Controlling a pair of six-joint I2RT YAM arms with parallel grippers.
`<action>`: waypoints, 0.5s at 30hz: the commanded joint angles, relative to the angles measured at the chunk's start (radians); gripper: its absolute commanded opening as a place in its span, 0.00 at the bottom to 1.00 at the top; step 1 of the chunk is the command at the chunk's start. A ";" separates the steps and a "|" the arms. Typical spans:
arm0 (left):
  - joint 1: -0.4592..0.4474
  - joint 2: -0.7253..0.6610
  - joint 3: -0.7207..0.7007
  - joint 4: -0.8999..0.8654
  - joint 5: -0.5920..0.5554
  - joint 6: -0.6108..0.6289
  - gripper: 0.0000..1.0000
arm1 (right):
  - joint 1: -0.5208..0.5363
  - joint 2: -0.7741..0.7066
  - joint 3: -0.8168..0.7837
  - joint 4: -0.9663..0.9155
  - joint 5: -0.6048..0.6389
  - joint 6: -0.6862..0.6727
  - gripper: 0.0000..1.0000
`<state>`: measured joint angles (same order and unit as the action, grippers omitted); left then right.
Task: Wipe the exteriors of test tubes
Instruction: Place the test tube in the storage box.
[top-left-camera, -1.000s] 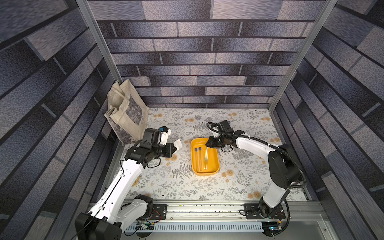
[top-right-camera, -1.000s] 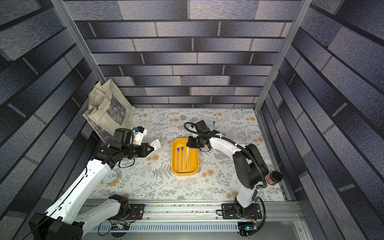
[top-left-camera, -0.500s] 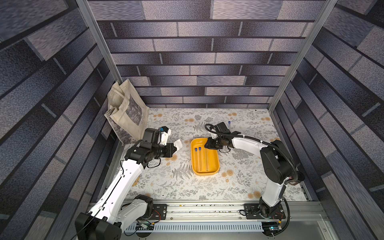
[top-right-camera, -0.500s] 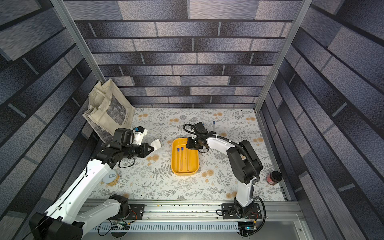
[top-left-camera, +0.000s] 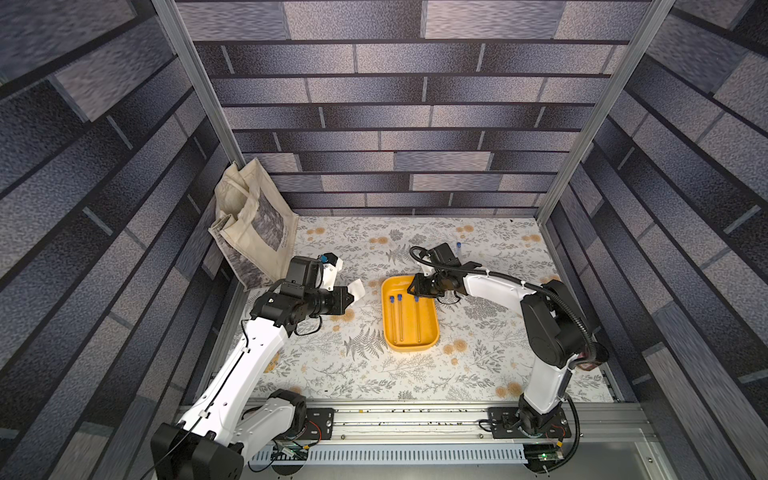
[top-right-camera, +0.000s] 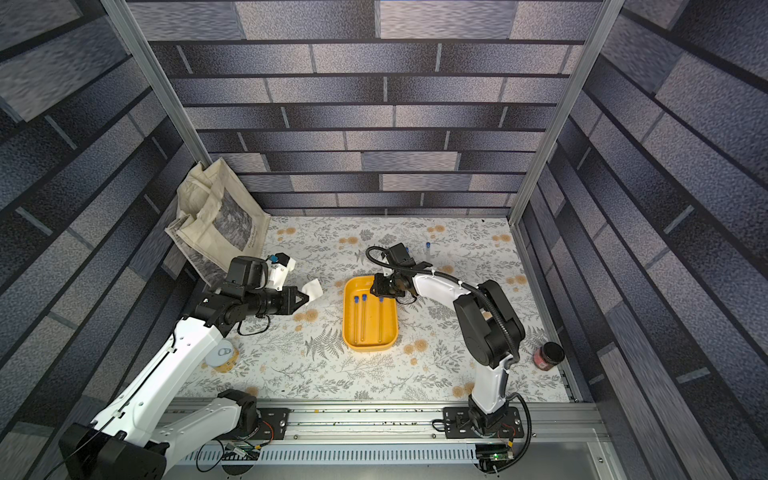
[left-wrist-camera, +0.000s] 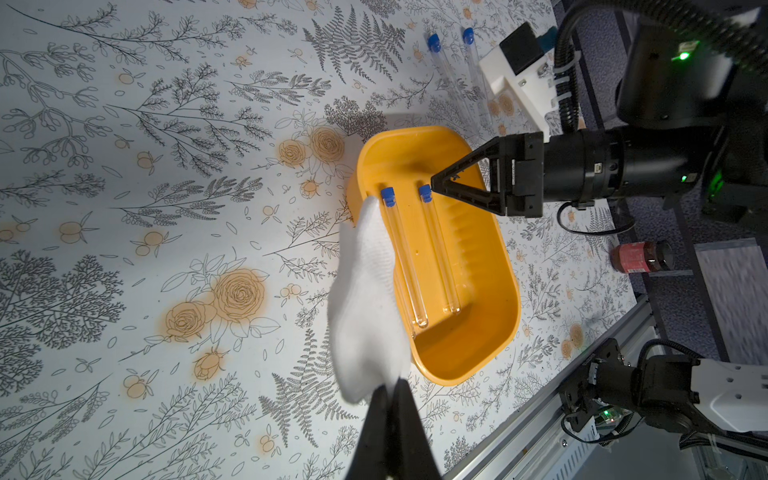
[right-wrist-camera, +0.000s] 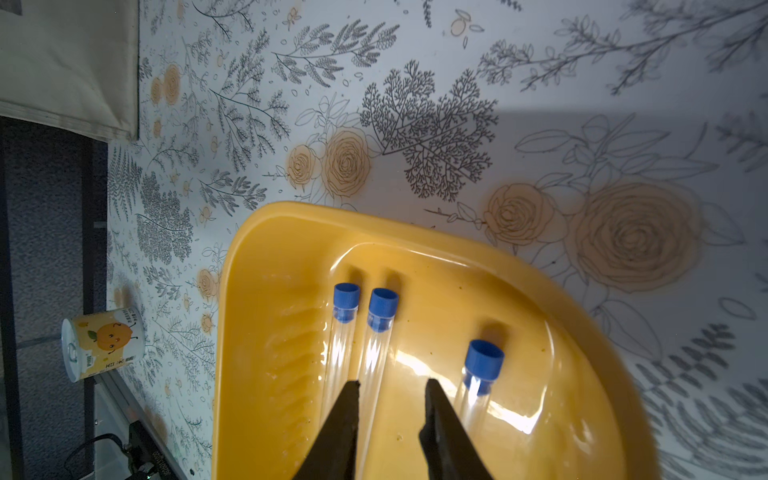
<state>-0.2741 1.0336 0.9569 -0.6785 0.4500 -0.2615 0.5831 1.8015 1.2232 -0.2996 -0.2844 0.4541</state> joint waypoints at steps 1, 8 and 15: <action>-0.008 0.008 -0.010 -0.007 0.023 0.028 0.04 | 0.003 -0.126 0.058 -0.125 0.104 -0.092 0.42; -0.022 0.019 -0.006 -0.007 0.017 0.028 0.03 | -0.132 -0.163 0.145 -0.280 0.254 -0.201 0.91; -0.026 0.022 -0.004 -0.008 0.017 0.030 0.03 | -0.236 0.004 0.365 -0.404 0.461 -0.262 1.00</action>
<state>-0.2939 1.0512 0.9565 -0.6781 0.4496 -0.2615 0.3477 1.7420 1.5181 -0.5999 0.0391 0.2390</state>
